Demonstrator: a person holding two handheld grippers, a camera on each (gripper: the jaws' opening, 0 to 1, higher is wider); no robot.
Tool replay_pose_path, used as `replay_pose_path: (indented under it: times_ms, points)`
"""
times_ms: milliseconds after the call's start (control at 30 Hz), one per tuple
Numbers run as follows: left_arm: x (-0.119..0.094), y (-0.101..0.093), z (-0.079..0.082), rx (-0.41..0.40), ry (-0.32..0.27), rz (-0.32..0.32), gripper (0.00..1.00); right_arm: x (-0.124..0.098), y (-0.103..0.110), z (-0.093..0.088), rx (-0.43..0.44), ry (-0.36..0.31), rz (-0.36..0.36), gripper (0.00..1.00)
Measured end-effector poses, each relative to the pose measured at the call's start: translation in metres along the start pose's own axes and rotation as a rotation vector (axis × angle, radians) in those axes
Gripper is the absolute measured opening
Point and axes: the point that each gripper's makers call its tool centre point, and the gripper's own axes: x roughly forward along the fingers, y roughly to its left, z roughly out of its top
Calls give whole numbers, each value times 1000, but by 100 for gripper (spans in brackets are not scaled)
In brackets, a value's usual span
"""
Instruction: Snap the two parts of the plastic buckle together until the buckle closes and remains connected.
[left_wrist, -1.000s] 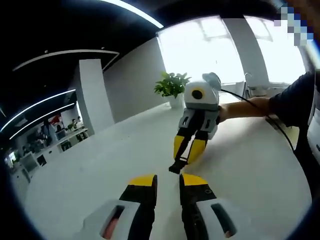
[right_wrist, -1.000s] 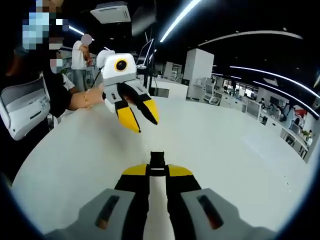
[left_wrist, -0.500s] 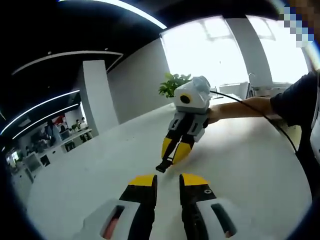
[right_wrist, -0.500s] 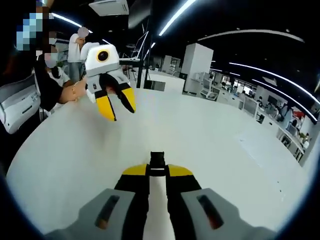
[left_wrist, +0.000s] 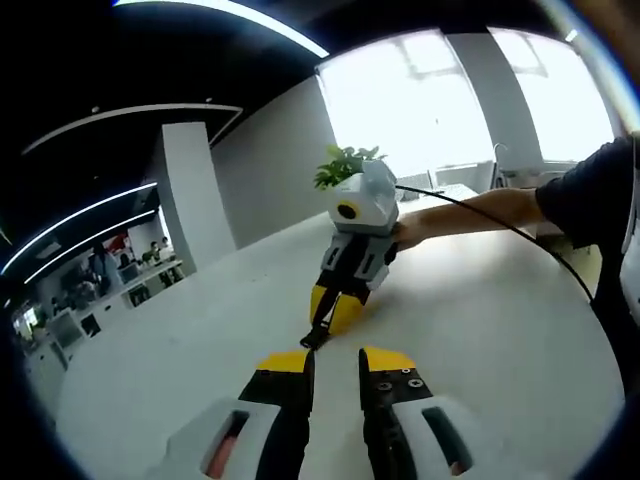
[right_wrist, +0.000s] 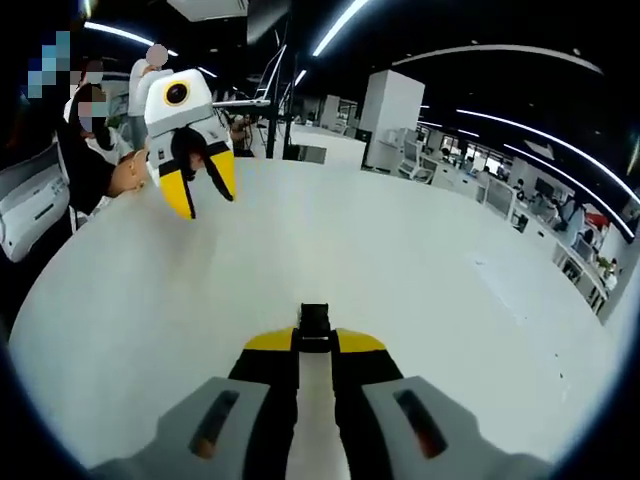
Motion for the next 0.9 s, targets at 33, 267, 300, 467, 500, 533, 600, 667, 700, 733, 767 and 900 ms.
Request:
replay_pose_path:
  times_ms: [33, 267, 300, 467, 500, 533, 600, 667, 700, 733, 767, 900]
  points:
    - [0, 1, 0, 0, 0, 3, 17, 0, -1, 0, 5, -3, 1, 12]
    - [0, 1, 0, 0, 1, 3, 17, -2, -5, -5, 26, -8, -5, 12]
    - [0, 1, -1, 0, 2, 2, 17, -2, -5, -4, 28, -11, -5, 12]
    - [1, 2, -1, -2, 4, 2, 17, -3, -7, -6, 33, -7, -15, 12]
    - [1, 2, -1, -2, 4, 2, 17, -3, -7, -6, 35, -7, -17, 12]
    - [1, 1, -1, -2, 3, -1, 17, -3, -8, -6, 36, -5, -20, 12]
    - [1, 1, 0, -2, 2, -3, 17, -4, -8, -6, 37, -4, -23, 12]
    - [1, 0, 0, 0, 2, -4, 17, -4, -9, -7, 39, -3, -27, 12]
    - [1, 0, -1, 1, 4, -4, 17, -4, -10, -7, 39, -3, -30, 12]
    - [1, 0, -1, 2, 4, -4, 17, -4, -10, -7, 40, -4, -31, 12]
    - [1, 0, -1, 1, 4, -4, 17, -4, -10, -7, 43, -7, -35, 12]
    - [1, 1, -1, 1, 4, -5, 17, -3, -10, -8, 52, -5, -37, 15]
